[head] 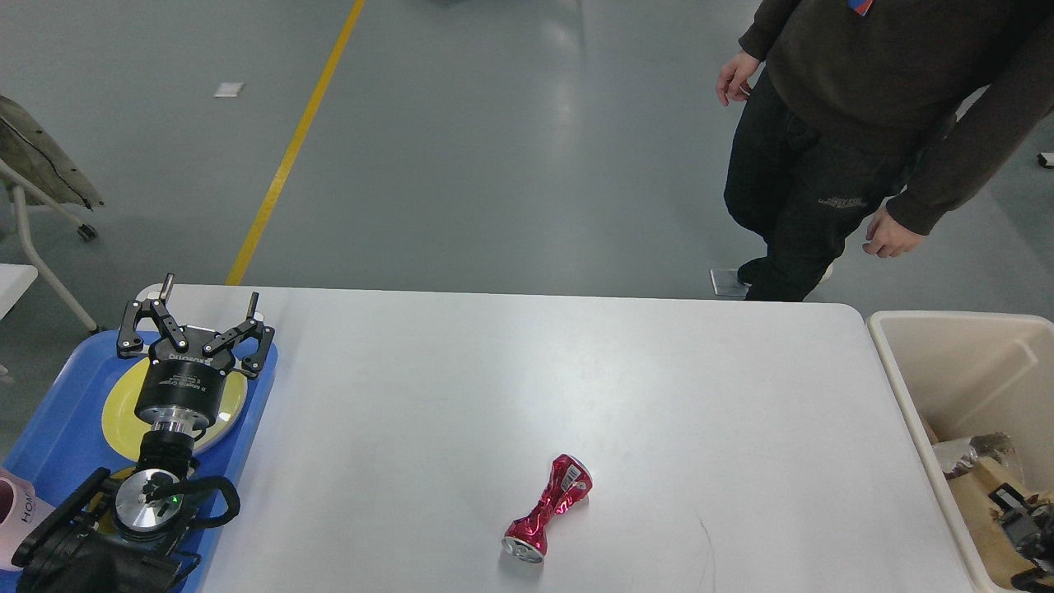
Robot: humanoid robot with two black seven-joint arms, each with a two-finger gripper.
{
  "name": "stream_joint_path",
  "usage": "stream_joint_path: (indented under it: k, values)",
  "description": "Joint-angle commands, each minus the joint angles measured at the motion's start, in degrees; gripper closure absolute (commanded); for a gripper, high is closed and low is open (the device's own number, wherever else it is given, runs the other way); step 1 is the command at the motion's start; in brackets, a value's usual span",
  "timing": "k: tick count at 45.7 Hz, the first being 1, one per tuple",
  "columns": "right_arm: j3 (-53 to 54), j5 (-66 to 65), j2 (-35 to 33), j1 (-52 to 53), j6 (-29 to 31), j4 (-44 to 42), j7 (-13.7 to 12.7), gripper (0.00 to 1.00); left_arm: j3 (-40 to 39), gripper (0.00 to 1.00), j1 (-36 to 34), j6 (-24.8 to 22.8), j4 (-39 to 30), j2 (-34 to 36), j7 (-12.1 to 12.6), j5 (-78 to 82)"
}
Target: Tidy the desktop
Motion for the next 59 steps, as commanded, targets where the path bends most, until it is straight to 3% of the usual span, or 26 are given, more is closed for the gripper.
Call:
stream_joint_path:
  k: [1,28,36,43,49,59]
  values:
    - [-0.01,-0.04,0.48,0.0,-1.99,0.2,0.1,0.0,0.0,0.04,0.02,-0.01,0.02,0.01,0.0,0.0]
    - [0.08,-0.04,0.57,0.44,-1.99,0.98,0.1,0.0,0.0,0.04,0.02,-0.01,-0.06,0.01,0.0,0.0]
    - [-0.53,-1.7,-3.9,5.79,-0.85,9.41,0.02,0.0,0.0,0.04,0.02,-0.01,-0.06,-0.08,0.0,0.0]
    - [-1.15,-11.44,-12.16,21.07,3.1,27.16,-0.33,0.0,0.0,0.04,-0.07,-0.01,0.02,0.01,0.0,0.0]
    - [-4.13,-19.1,-16.65,34.16,8.81,40.08,-3.41,0.0,0.0,0.04,-0.07,-0.01,0.02,0.01,0.0,0.0]
    - [-17.67,-19.81,-11.13,59.4,29.54,52.57,-4.99,0.0,0.0,0.04,-0.07,-0.01,-0.06,-0.08,0.0,0.0]
